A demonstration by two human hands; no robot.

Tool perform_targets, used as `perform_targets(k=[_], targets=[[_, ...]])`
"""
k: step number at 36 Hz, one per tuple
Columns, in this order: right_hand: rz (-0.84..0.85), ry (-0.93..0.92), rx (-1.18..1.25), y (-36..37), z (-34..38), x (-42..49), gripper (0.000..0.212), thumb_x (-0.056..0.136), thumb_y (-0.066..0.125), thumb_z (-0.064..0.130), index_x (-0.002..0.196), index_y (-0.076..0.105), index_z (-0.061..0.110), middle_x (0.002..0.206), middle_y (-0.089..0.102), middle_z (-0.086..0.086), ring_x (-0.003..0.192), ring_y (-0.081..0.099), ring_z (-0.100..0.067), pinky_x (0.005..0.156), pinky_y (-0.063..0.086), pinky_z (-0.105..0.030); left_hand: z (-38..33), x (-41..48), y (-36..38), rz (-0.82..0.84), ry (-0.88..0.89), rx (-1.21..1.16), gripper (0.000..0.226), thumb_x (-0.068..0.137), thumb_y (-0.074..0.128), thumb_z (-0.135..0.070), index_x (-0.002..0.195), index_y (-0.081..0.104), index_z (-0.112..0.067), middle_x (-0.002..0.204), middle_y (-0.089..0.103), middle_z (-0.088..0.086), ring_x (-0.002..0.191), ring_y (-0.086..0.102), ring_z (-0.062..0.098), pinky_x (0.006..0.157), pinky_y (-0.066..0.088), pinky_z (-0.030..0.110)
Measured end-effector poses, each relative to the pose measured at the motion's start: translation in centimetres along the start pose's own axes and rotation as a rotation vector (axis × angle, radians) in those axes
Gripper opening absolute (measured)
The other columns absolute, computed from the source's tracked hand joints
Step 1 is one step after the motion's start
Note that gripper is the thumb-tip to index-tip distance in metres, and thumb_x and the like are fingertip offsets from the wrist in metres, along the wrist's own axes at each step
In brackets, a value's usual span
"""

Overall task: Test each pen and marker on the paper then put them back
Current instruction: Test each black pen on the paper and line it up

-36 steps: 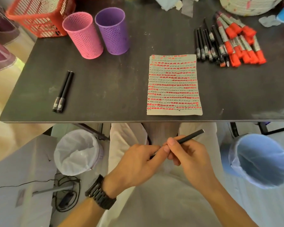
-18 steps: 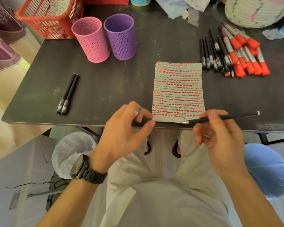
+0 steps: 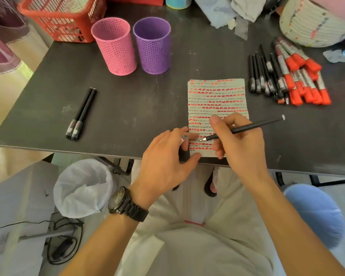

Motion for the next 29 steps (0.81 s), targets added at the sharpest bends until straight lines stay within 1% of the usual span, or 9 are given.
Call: perform_targets(k=[3, 7, 9, 11, 14, 19, 24, 26, 29], targets=[[-0.039, -0.077, -0.108, 0.6, -0.9, 0.6, 0.038, 0.092, 0.070, 0.040, 0.066, 0.055, 0.017, 0.049, 0.059, 0.002, 0.044, 0.057, -0.008, 0.050, 0.045, -0.021, 0.0, 0.1, 0.0, -0.008, 0.018, 0.000, 0.036, 0.084, 0.072, -0.036, 0.116, 0.062, -0.022, 0.123, 0.067, -0.011, 0.127, 0.057, 0.008, 0.110, 0.040, 0.032], [-0.094, -0.171, -0.219, 0.9, -2.3, 0.5, 0.038, 0.090, 0.073, 0.034, 0.062, 0.053, 0.019, 0.050, 0.059, 0.008, 0.049, 0.062, -0.006, 0.056, 0.046, -0.016, 0.0, 0.0, 0.1, -0.037, 0.029, -0.017, 0.029, 0.086, 0.062, -0.032, 0.107, 0.043, -0.032, 0.115, 0.071, -0.009, 0.121, 0.061, 0.014, 0.109, 0.042, 0.037], [-0.119, -0.187, -0.255, 1.0, -2.6, 0.4, 0.037, 0.089, 0.073, 0.033, 0.061, 0.052, 0.022, 0.050, 0.060, 0.010, 0.051, 0.062, -0.008, 0.055, 0.047, -0.019, 0.0, -0.1, 0.2, -0.058, 0.028, -0.011, 0.029, 0.085, 0.055, -0.034, 0.113, 0.049, -0.034, 0.118, 0.070, -0.009, 0.125, 0.057, 0.009, 0.112, 0.040, 0.035], [-0.136, -0.195, -0.289, 1.0, -2.9, 0.3, 0.035, 0.087, 0.073, 0.030, 0.060, 0.052, 0.022, 0.052, 0.060, 0.009, 0.053, 0.061, -0.010, 0.055, 0.049, -0.024, 0.0, -0.2, 0.4, -0.081, 0.032, 0.003, 0.041, 0.084, 0.053, -0.033, 0.124, 0.061, -0.025, 0.117, 0.070, -0.010, 0.127, 0.053, 0.004, 0.114, 0.037, 0.030], [-0.152, -0.214, -0.315, 1.2, -3.0, 0.1, 0.033, 0.086, 0.071, 0.020, 0.061, 0.051, 0.017, 0.057, 0.060, -0.001, 0.052, 0.058, -0.015, 0.053, 0.047, -0.027, -0.1, -0.2, 0.5, -0.094, 0.036, 0.011, 0.043, 0.084, 0.054, -0.031, 0.124, 0.064, -0.019, 0.108, 0.070, -0.010, 0.127, 0.052, 0.002, 0.113, 0.034, 0.027], [-0.181, -0.216, -0.328, 1.4, -2.8, 0.2, 0.032, 0.086, 0.069, 0.017, 0.061, 0.049, 0.015, 0.059, 0.059, -0.001, 0.051, 0.058, -0.012, 0.051, 0.045, -0.017, -0.1, -0.2, 0.6, -0.098, 0.035, 0.007, 0.044, 0.084, 0.053, -0.031, 0.125, 0.063, -0.019, 0.103, 0.068, -0.011, 0.128, 0.054, 0.004, 0.115, 0.036, 0.029], [-0.178, -0.184, -0.353, 1.6, -2.9, 0.1, 0.030, 0.085, 0.069, 0.022, 0.062, 0.050, 0.015, 0.059, 0.060, -0.004, 0.050, 0.062, -0.021, 0.051, 0.050, -0.039, -0.4, -0.1, 0.7, -0.120, 0.041, -0.002, 0.042, 0.083, 0.055, -0.029, 0.123, 0.065, -0.017, 0.098, 0.065, -0.005, 0.128, 0.057, 0.008, 0.109, 0.043, 0.038], [-0.177, -0.193, -0.370, 1.6, -2.9, 0.1, 0.029, 0.085, 0.068, 0.023, 0.063, 0.050, 0.015, 0.059, 0.059, -0.005, 0.050, 0.062, -0.024, 0.051, 0.049, -0.042, -0.4, -0.1, 0.6, -0.117, 0.052, 0.000, 0.042, 0.083, 0.055, -0.028, 0.123, 0.065, -0.017, 0.089, 0.055, -0.012, 0.128, 0.057, 0.008, 0.108, 0.044, 0.040], [-0.169, -0.220, -0.392, 1.6, -2.9, 0.1, 0.030, 0.085, 0.068, 0.021, 0.062, 0.050, 0.015, 0.060, 0.058, -0.005, 0.050, 0.061, -0.026, 0.050, 0.047, -0.042, -0.3, 0.0, 0.6, -0.114, 0.081, 0.001, 0.042, 0.083, 0.055, -0.028, 0.123, 0.065, -0.017, 0.090, 0.038, -0.021, 0.128, 0.058, 0.008, 0.107, 0.044, 0.039]])
Point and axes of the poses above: each hand's wrist, its own x-axis towards the middle knuckle, its own y-axis out of the palm, z = x × y, the point moved 1 cm from there along x, towards the middle knuckle
